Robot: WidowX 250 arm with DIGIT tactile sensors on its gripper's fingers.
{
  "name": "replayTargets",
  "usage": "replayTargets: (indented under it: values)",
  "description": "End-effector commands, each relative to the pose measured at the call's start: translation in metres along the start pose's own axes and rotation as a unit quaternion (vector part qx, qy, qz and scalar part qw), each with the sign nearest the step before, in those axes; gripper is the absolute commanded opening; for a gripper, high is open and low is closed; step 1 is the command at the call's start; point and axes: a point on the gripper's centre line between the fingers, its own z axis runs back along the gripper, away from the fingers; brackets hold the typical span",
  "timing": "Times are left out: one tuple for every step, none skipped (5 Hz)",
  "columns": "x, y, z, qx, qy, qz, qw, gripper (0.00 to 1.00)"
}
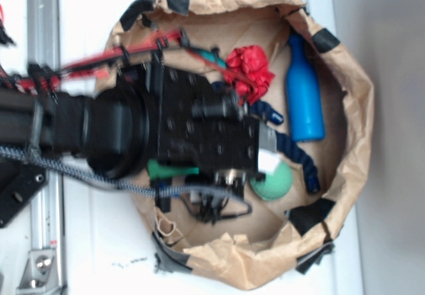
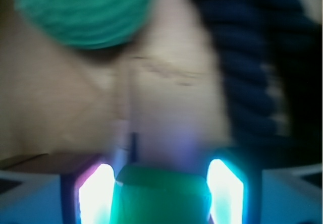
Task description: Grab the green block.
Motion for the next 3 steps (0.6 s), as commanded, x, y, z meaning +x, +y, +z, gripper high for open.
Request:
replayTargets:
  values:
    - [0.007, 0.030, 0.095, 0.001, -0.124, 0.008, 0.992, 0.00]
    - [0.010, 0.023, 0.107, 0.011, -0.120, 0.013, 0.993, 0.00]
    - [0.010, 0.024, 0.097, -0.003, -0.131, 0.023, 0.991, 0.00]
